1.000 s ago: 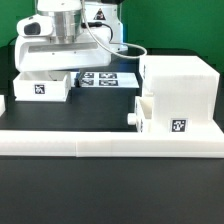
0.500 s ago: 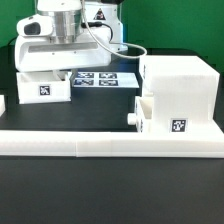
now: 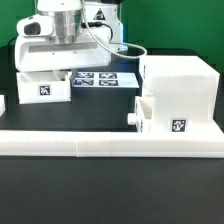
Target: Assemble drawer
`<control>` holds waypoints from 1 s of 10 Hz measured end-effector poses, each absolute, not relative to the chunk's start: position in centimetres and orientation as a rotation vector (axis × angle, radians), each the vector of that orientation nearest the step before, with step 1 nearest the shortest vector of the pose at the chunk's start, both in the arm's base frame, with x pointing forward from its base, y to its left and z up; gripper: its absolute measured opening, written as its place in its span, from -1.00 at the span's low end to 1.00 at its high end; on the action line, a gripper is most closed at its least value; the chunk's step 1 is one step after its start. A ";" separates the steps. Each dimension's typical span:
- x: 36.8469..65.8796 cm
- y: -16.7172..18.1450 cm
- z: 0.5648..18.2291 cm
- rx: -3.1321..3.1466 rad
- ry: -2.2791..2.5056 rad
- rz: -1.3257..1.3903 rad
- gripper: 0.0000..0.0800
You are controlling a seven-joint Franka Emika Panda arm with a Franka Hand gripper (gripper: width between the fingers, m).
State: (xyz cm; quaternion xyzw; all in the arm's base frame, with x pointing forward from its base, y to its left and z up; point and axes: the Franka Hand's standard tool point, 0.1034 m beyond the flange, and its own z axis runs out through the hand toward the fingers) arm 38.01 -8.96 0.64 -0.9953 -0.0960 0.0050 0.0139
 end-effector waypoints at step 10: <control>43.5 -5.1 4.5 -2.891 -1.096 0.034 -0.89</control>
Offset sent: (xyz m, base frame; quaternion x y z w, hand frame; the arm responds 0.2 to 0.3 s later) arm 0.0482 0.0274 0.0385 0.0497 -0.0169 -0.0880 0.9947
